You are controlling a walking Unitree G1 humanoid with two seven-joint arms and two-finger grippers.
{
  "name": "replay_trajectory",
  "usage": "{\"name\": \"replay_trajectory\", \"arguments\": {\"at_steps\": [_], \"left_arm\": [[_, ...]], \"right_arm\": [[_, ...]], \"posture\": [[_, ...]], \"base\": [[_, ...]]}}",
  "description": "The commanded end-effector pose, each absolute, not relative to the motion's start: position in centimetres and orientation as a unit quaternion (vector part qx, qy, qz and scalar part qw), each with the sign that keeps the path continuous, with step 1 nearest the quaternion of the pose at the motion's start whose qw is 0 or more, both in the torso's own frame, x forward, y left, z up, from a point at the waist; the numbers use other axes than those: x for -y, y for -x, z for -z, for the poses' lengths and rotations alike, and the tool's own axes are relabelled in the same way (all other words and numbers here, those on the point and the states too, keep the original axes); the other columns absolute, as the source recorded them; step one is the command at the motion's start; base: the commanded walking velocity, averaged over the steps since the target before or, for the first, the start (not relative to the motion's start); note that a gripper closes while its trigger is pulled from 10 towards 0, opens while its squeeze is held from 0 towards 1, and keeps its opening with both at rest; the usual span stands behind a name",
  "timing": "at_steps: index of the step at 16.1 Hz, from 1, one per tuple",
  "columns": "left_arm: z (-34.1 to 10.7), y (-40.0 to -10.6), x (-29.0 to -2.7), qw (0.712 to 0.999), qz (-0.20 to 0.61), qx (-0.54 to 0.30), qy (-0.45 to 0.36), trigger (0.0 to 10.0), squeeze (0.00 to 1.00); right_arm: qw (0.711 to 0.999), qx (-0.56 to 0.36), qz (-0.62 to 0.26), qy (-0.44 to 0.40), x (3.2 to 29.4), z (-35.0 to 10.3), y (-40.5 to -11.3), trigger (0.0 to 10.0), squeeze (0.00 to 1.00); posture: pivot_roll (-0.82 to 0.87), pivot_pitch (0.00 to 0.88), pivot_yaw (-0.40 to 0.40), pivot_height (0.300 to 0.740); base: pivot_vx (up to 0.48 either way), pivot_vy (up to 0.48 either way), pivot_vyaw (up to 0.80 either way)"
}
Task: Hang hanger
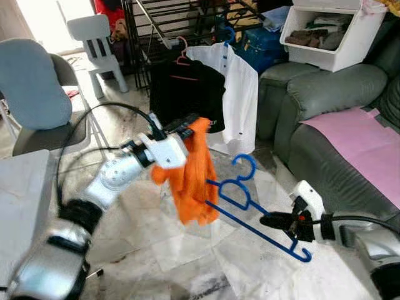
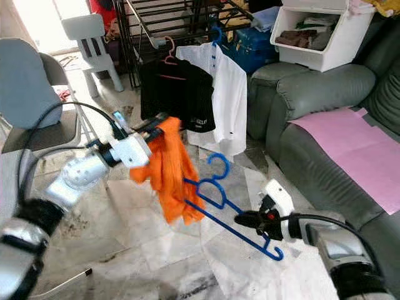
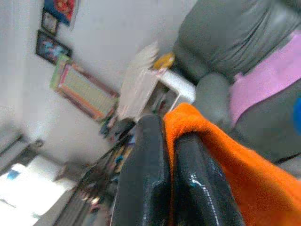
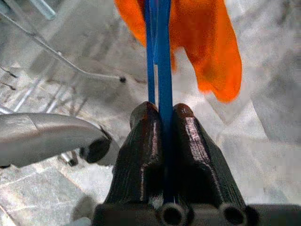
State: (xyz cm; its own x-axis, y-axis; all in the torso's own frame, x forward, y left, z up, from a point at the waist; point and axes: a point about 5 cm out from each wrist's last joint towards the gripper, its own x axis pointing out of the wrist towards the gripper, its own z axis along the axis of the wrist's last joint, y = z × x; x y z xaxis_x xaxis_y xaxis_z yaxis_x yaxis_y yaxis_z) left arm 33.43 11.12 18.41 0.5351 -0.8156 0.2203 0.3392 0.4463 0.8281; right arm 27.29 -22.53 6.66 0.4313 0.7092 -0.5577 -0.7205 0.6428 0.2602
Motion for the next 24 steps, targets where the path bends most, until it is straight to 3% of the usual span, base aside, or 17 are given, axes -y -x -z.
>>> {"name": "replay_trajectory", "arguments": {"at_steps": [1, 4, 9, 11, 13, 14, 18, 20, 22, 24], "left_arm": [[-19.1, -33.2, -11.0, 0.788, 0.369, 0.325, -0.371, 10.0, 0.0], [-17.3, -31.4, -9.3, 0.789, 0.417, 0.305, -0.332, 10.0, 0.0], [-19.8, -30.9, -7.5, 0.846, 0.422, 0.273, -0.176, 10.0, 0.0], [-20.1, -32.0, -8.9, 0.865, 0.385, 0.262, -0.188, 10.0, 0.0], [-19.0, -32.8, -10.8, 0.875, 0.359, 0.238, -0.221, 10.0, 0.0], [-19.0, -32.8, -10.8, 0.875, 0.359, 0.238, -0.221, 10.0, 0.0], [-18.3, -33.2, -11.1, 0.881, 0.348, 0.21, -0.242, 10.0, 0.0], [-17.1, -33.0, -10.5, 0.872, 0.368, 0.188, -0.262, 10.0, 0.0], [-15.2, -32.1, -8.7, 0.851, 0.423, 0.159, -0.267, 10.0, 0.0], [-15.3, -32.0, -7.7, 0.864, 0.43, 0.152, -0.212, 10.0, 0.0]], "right_arm": [[0.855, -0.322, -0.405, 0.02, 22.7, -6.8, -27.9, 10.0, 0.0], [0.871, -0.335, -0.358, 0.022, 22.7, -6.2, -28.9, 10.0, 0.0], [0.89, -0.371, -0.254, -0.073, 22.6, -3.9, -29.5, 10.0, 0.0], [0.908, -0.354, -0.167, -0.15, 24.5, -4.0, -29.7, 10.0, 0.0], [0.906, -0.36, -0.151, -0.163, 26.5, -3.8, -28.4, 10.0, 0.0], [0.906, -0.36, -0.151, -0.163, 26.5, -3.8, -28.4, 10.0, 0.0], [0.911, -0.369, -0.054, -0.175, 31.0, -3.7, -26.3, 10.0, 0.0], [0.926, -0.331, -0.003, -0.183, 32.2, -5.3, -27.4, 10.0, 0.0], [0.934, -0.289, -0.091, -0.189, 29.5, -7.5, -29.4, 10.0, 0.0], [0.917, -0.329, -0.165, -0.156, 27.7, -6.3, -28.6, 10.0, 0.0]], "posture": [[-0.17, 0.0, 0.035, 0.74], [-0.18, 0.0, 0.039, 0.74], [-0.17, 0.0, 0.028, 0.74], [-0.16, 0.0, 0.027, 0.74], [-0.19, 0.0, 0.033, 0.74], [-0.19, 0.0, 0.033, 0.74], [-0.21, 0.0, 0.041, 0.74], [-0.22, 0.0, 0.048, 0.74], [-0.22, 0.0, 0.049, 0.74], [-0.22, 0.0, 0.037, 0.74]], "base": [[0.0, 0.0, 0.0], [0.0, 0.0, 0.0], [0.0, 0.0, 0.0], [0.0, 0.0, 0.0], [0.0, 0.0, 0.0], [0.0, 0.0, 0.0], [0.0, 0.0, 0.0], [0.0, 0.0, 0.0], [0.0, 0.0, 0.0], [0.0, 0.0, 0.0]]}}
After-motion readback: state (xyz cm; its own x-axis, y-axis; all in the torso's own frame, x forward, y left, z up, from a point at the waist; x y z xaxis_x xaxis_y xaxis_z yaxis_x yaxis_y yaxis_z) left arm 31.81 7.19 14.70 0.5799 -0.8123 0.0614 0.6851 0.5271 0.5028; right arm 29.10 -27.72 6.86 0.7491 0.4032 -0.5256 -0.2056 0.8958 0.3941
